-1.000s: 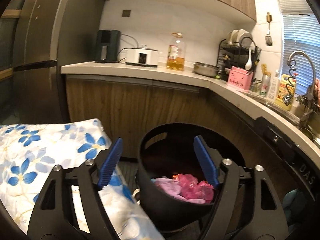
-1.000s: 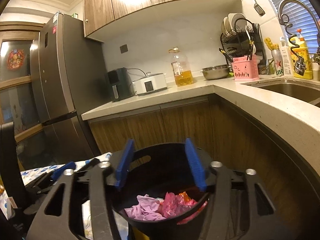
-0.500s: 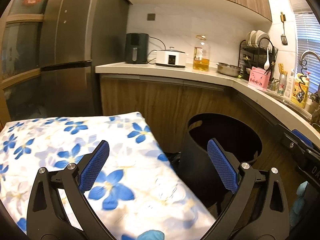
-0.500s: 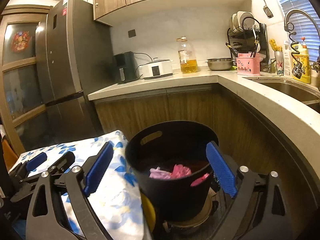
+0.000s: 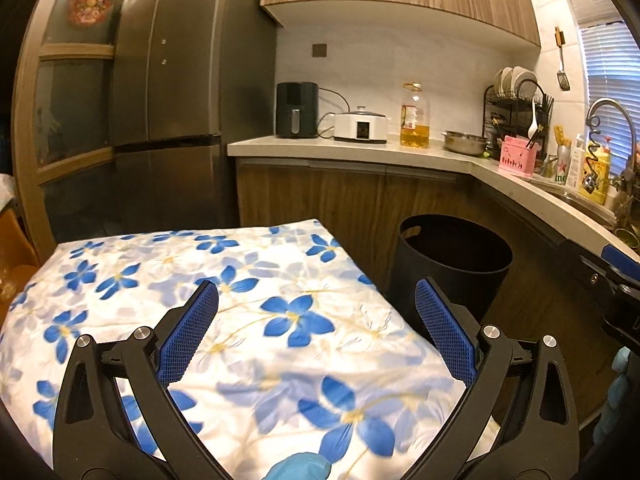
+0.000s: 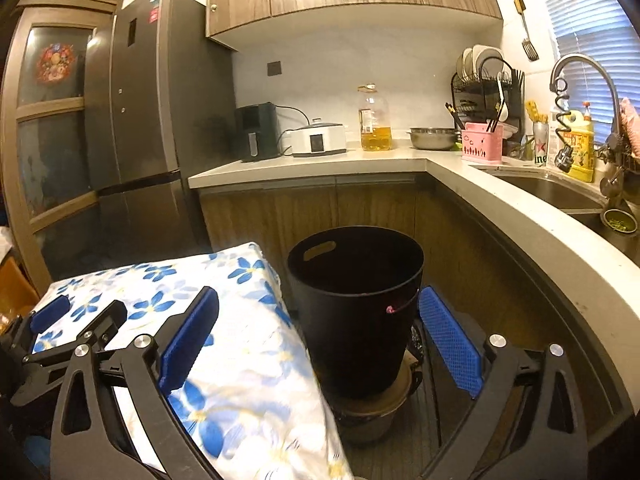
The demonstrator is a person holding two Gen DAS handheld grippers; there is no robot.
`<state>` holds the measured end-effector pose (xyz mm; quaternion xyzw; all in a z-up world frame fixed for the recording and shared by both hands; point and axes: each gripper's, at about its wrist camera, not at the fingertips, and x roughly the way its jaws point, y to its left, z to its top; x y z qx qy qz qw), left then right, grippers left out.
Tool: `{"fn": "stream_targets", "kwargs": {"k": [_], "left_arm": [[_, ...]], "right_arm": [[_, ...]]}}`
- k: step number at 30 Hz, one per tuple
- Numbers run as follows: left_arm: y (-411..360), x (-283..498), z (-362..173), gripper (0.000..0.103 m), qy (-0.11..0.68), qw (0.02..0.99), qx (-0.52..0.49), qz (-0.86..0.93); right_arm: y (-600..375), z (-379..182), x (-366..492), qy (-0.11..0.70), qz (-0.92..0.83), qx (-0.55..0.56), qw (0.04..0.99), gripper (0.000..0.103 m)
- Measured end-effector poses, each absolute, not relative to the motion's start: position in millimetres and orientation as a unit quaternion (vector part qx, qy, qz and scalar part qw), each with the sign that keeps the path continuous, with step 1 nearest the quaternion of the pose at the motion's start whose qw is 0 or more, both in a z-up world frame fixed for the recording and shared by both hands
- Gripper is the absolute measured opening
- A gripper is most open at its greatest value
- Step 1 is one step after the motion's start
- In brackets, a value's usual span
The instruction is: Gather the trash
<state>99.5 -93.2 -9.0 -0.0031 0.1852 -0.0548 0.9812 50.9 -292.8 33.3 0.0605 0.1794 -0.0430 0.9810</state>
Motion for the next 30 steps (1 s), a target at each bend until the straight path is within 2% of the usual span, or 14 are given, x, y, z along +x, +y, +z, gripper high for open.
{"fn": "stream_targets", "kwargs": {"k": [12, 30], "left_arm": [[-53, 24, -1, 0.097, 0.173, 0.984, -0.013, -0.038], [-26, -19, 7, 0.097, 0.171, 0.985, -0.024, -0.011]], "right_arm": [[-258, 39, -15, 0.179, -0.036, 0.043, 0.982, 0.097], [-226, 39, -50, 0.174, -0.012, 0.022, 0.984, 0.097]]}}
